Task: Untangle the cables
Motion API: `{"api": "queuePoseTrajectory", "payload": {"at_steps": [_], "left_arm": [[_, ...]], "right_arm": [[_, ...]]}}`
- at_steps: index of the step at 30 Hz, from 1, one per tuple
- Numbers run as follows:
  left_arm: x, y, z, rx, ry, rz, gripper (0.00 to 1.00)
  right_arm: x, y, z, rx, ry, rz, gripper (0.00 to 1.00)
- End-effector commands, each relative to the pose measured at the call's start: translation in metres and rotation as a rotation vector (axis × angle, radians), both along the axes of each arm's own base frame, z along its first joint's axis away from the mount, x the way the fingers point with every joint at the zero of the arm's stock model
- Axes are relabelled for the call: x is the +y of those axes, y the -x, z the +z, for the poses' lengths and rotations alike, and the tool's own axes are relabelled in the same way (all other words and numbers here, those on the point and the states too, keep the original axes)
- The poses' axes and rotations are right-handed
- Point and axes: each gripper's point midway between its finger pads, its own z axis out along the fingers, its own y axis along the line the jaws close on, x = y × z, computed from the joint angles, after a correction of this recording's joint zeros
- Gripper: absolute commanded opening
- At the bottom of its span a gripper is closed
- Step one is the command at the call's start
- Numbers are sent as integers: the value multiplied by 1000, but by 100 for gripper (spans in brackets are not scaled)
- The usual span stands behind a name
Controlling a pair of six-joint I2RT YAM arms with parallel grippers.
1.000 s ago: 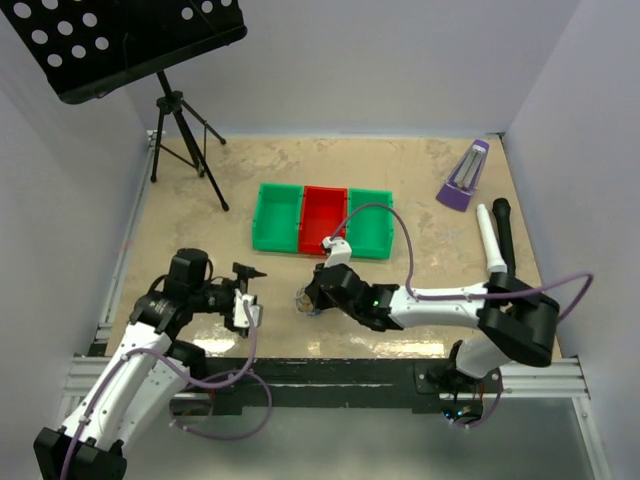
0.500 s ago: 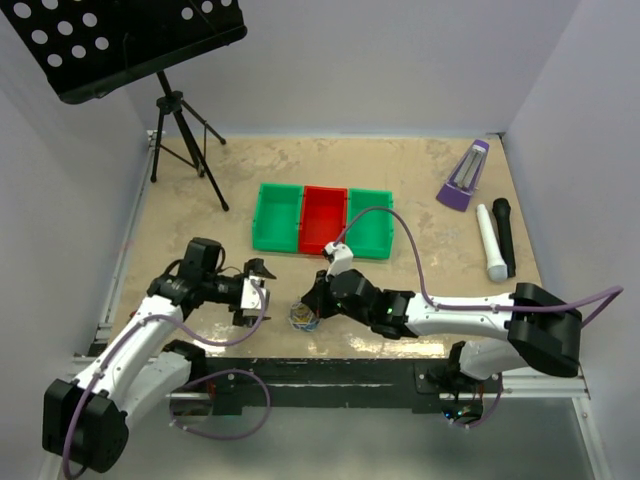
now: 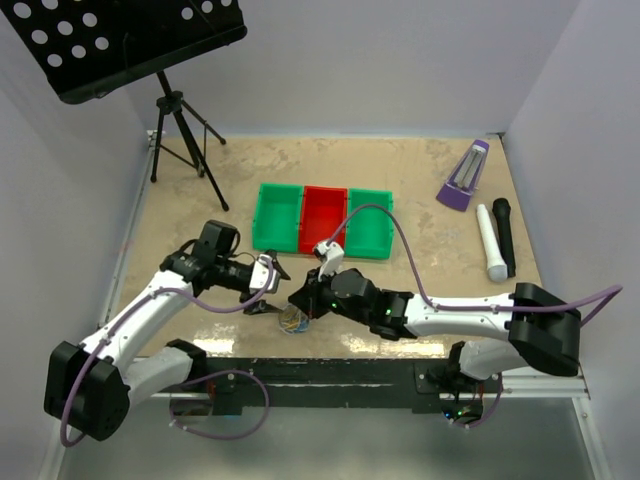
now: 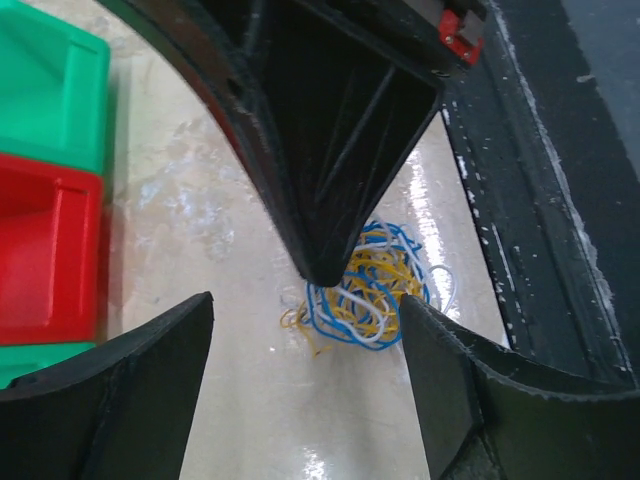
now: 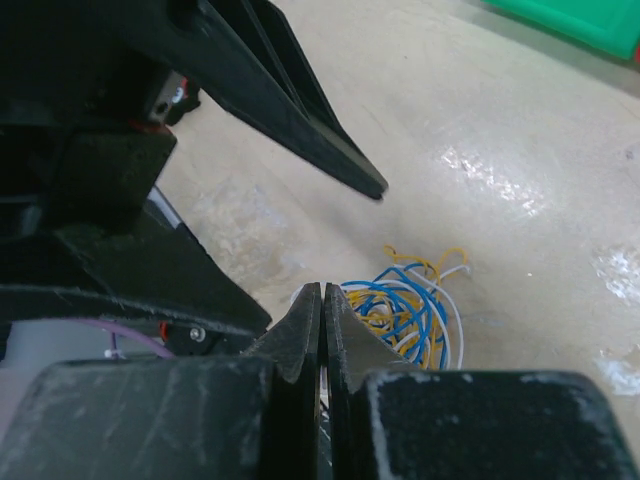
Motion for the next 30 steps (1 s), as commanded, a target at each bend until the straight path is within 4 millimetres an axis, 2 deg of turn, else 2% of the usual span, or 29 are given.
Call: {"api": "queuePoseTrajectory", "payload": {"at_steps": [1, 5, 7, 10, 12, 13, 16, 18, 20, 21, 23, 24, 26, 30], "left_arm": [[-9, 14, 16, -17, 48, -101, 82], [-11, 10, 14, -4, 41, -88, 85], [-12, 10, 13, 4, 38, -86, 81], [-13, 5, 10, 11, 37, -61, 70], [-14, 1, 9, 13, 42, -45, 60], [-15, 0, 9, 18, 45, -37, 52], [-17, -8, 12, 34, 55, 14, 18], [-18, -11, 16, 38, 58, 37, 9], [-18, -11, 18, 33, 60, 37, 6], [-18, -11, 20, 31, 61, 39, 5], [-17, -11, 24, 33, 63, 47, 1], [-17, -11, 26, 31, 66, 46, 0], [-18, -11, 30, 34, 72, 52, 0], [-20, -16, 39, 66, 87, 98, 0]], "right_arm": [[17, -2, 55, -86, -137, 32, 0], [19, -1, 66, -109, -164, 36, 0], [20, -1, 72, -120, -179, 39, 0], [20, 4, 81, -132, -207, 53, 0], [21, 7, 85, -140, -223, 66, 0], [21, 9, 86, -140, -226, 72, 0], [20, 10, 83, -137, -218, 72, 0], [17, 10, 77, -131, -207, 66, 0], [14, 9, 69, -121, -191, 55, 10], [12, 9, 66, -117, -186, 48, 19], [5, 8, 58, -103, -171, 25, 53], [1, 8, 59, -103, -177, 15, 66], [-11, 8, 57, -109, -183, -5, 85], [-36, 12, 56, -141, -184, -23, 88]]}}
